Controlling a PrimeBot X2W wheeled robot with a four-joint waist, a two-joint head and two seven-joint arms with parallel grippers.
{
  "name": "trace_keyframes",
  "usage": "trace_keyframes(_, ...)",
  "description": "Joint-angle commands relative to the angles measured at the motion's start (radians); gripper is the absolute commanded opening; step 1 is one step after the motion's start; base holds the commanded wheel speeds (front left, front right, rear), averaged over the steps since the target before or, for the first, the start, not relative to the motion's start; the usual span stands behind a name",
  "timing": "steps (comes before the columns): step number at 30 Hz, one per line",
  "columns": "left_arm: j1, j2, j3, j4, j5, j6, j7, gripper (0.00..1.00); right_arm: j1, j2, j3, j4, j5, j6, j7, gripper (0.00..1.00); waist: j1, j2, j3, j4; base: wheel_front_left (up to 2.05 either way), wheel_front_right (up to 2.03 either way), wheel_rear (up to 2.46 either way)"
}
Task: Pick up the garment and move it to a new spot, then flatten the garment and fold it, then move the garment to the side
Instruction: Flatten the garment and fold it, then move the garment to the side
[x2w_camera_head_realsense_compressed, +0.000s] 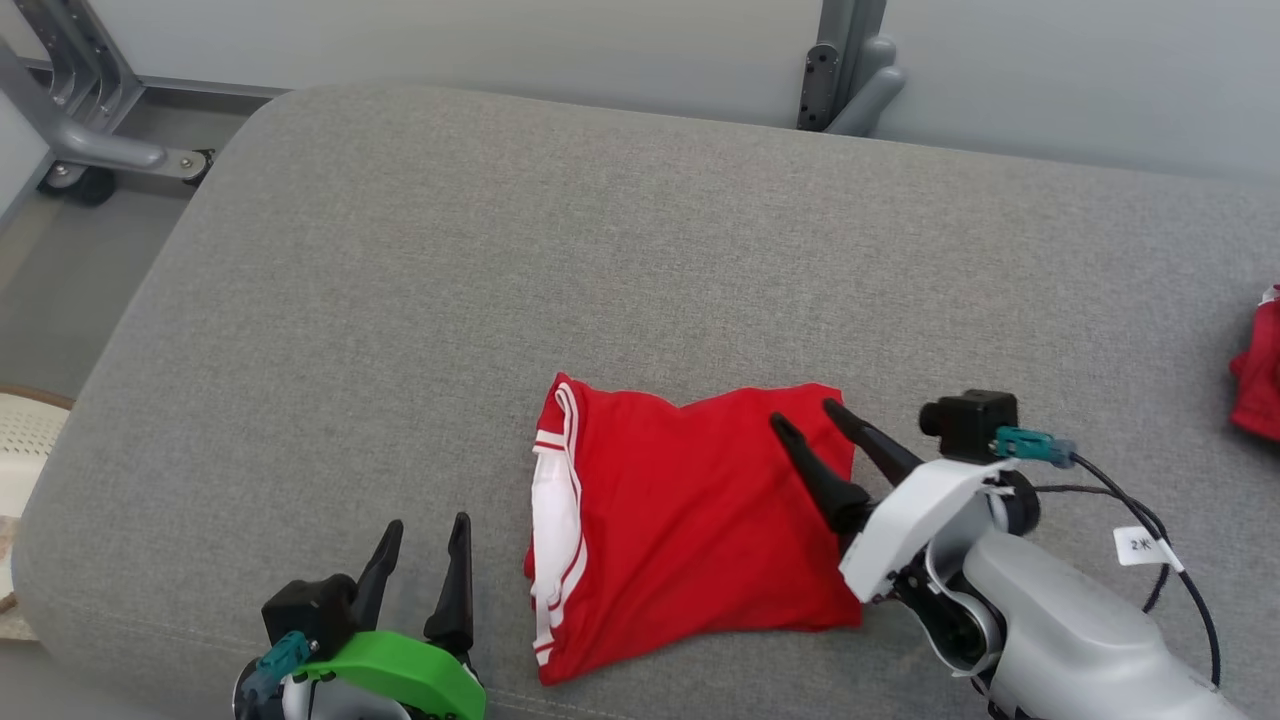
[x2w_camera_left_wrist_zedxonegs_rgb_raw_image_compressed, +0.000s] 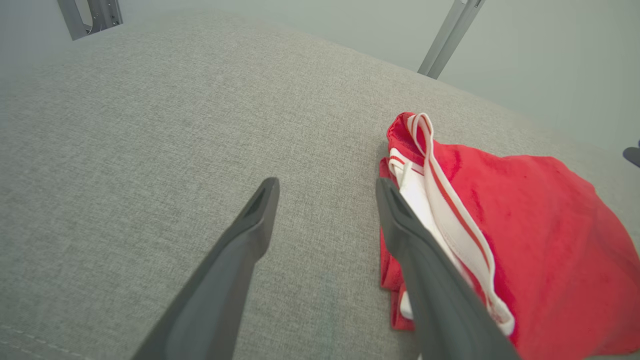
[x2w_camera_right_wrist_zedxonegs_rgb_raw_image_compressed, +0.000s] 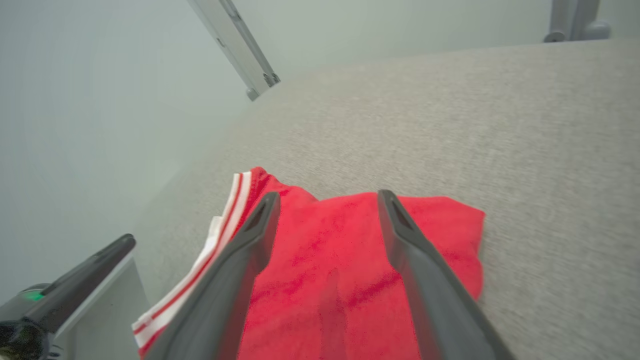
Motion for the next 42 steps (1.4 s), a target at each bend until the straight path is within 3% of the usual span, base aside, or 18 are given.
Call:
trace_keyframes(1, 0.005, 0.002, 0.001, -0.003, 0.007, 0.002, 0.001, 1.00, 0.037, 0.009, -0.045, 0.025, -0.037, 0.000, -0.001, 1.00, 0.0000, 0.0000, 0.003, -0.008, 0.00, 0.00, 0.00)
trace_keyframes(5, -0.005, 0.002, -0.001, -0.008, 0.010, 0.003, 0.001, 1.00, 0.086, 0.033, -0.172, 0.106, -0.102, 0.000, -0.002, 1.00, 0.0000, 0.0000, 0.011, -0.014, 0.00, 0.00, 0.00)
trace_keyframes(8, -0.013, 0.002, -0.006, -0.011, 0.011, 0.003, 0.001, 1.00, 0.110, 0.055, -0.207, 0.151, -0.125, 0.000, -0.002, 1.00, 0.0000, 0.0000, 0.017, -0.014, 0.00, 0.00, 0.00)
trace_keyframes(18, -0.030, 0.002, -0.025, -0.016, 0.002, 0.006, 0.001, 1.00, 0.086, 0.106, -0.150, 0.246, -0.079, 0.000, 0.011, 1.00, 0.0000, 0.0000, 0.040, 0.021, 0.00, 0.00, 0.00)
trace_keyframes(19, -0.032, 0.002, -0.026, -0.016, 0.002, 0.006, 0.001, 1.00, 0.082, 0.109, -0.138, 0.251, -0.072, 0.000, 0.017, 0.45, 0.0000, 0.0000, 0.042, 0.024, 0.00, 0.00, 0.00)
trace_keyframes(20, -0.033, 0.002, -0.027, -0.015, 0.001, 0.006, 0.001, 1.00, 0.078, 0.107, -0.128, 0.258, -0.072, 0.000, 0.018, 0.00, 0.0000, 0.0000, 0.042, 0.026, 0.00, 0.00, 0.00)
trace_keyframes(26, -0.037, 0.002, -0.026, -0.018, 0.002, 0.008, 0.001, 1.00, 0.052, 0.090, -0.117, 0.283, -0.062, 0.000, 0.005, 0.00, 0.0000, 0.0000, 0.036, 0.025, 0.00, 0.00, 0.00)
trace_keyframes(31, -0.029, 0.002, -0.021, -0.023, 0.019, 0.005, 0.001, 1.00, 0.029, 0.071, -0.160, 0.277, -0.080, -0.001, -0.004, 0.00, 0.0000, 0.0000, 0.012, -0.020, 0.00, 0.00, 0.00)
trace_keyframes(36, -0.026, 0.002, -0.008, -0.025, 0.034, 0.001, 0.001, 1.00, 0.051, 0.066, -0.250, 0.239, -0.137, -0.001, -0.002, 0.00, 0.0000, 0.0000, -0.016, -0.119, 0.00, 0.00, 0.00)
trace_keyframes(42, -0.027, 0.002, 0.004, -0.031, 0.043, -0.004, 0.001, 1.00, 0.090, 0.078, -0.303, 0.206, -0.196, -0.001, -0.003, 0.00, 0.0000, 0.0000, -0.033, -0.299, 0.00, 0.00, 0.00)
